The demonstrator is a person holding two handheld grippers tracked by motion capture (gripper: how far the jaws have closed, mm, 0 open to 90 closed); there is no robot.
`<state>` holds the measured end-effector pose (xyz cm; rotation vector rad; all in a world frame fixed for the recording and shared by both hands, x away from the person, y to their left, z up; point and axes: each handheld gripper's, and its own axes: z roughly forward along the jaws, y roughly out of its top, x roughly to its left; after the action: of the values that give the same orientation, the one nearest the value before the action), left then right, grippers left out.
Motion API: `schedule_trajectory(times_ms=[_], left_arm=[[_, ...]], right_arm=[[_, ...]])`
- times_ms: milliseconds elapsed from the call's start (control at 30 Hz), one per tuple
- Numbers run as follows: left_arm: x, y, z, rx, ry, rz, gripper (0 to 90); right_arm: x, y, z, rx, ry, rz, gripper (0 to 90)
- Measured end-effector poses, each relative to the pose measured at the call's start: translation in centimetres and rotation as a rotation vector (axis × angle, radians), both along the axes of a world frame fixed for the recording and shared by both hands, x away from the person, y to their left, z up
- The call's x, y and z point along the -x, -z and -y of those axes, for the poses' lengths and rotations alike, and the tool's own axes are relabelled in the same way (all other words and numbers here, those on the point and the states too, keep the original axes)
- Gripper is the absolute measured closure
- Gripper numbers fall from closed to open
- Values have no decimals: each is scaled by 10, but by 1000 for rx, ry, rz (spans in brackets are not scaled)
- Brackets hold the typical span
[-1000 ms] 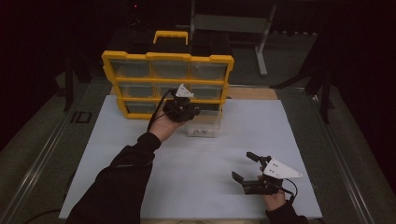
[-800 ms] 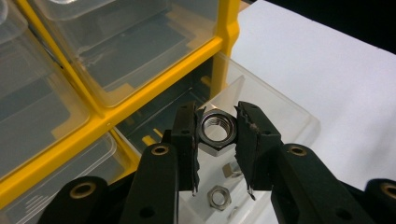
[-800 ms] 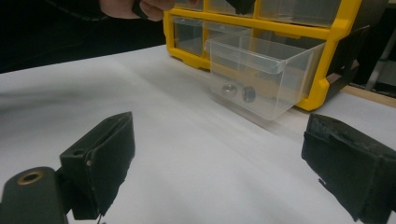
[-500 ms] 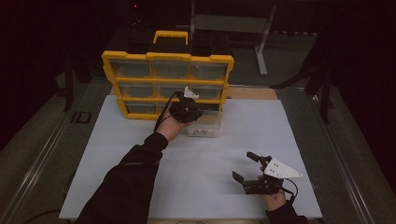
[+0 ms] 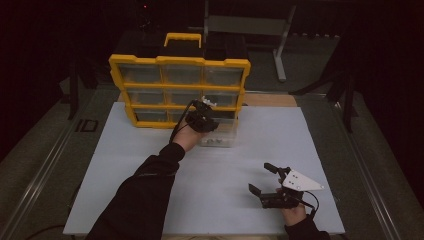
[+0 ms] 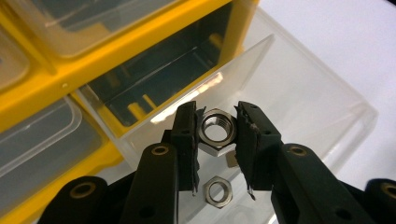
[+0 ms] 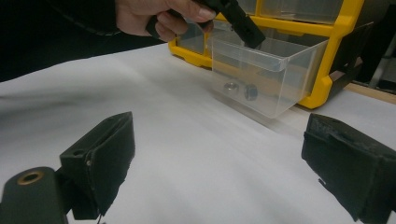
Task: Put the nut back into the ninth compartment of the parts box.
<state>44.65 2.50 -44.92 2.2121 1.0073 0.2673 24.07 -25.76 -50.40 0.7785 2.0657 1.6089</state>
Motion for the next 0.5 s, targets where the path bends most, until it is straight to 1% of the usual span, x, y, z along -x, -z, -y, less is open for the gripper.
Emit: schedule_trajectory(times_ms=[200, 267, 367, 433, 500], left_arm=[[-3, 5, 4, -29, -1, -23, 687], [-4, 4, 4, -36, -2, -23, 687], [-6, 4, 5, -44, -9, -35, 687], [-8, 4, 6, -46, -9, -54, 686], [-8, 4, 5, -41, -13, -51, 681]], right_arm=[[0, 0, 0, 0, -2, -1, 99], [0, 0, 0, -1, -3, 0, 99], [0, 0, 0, -2, -2, -4, 99], [0, 0, 0, 0, -2, -1, 98], [0, 0, 0, 1, -3, -3, 98]])
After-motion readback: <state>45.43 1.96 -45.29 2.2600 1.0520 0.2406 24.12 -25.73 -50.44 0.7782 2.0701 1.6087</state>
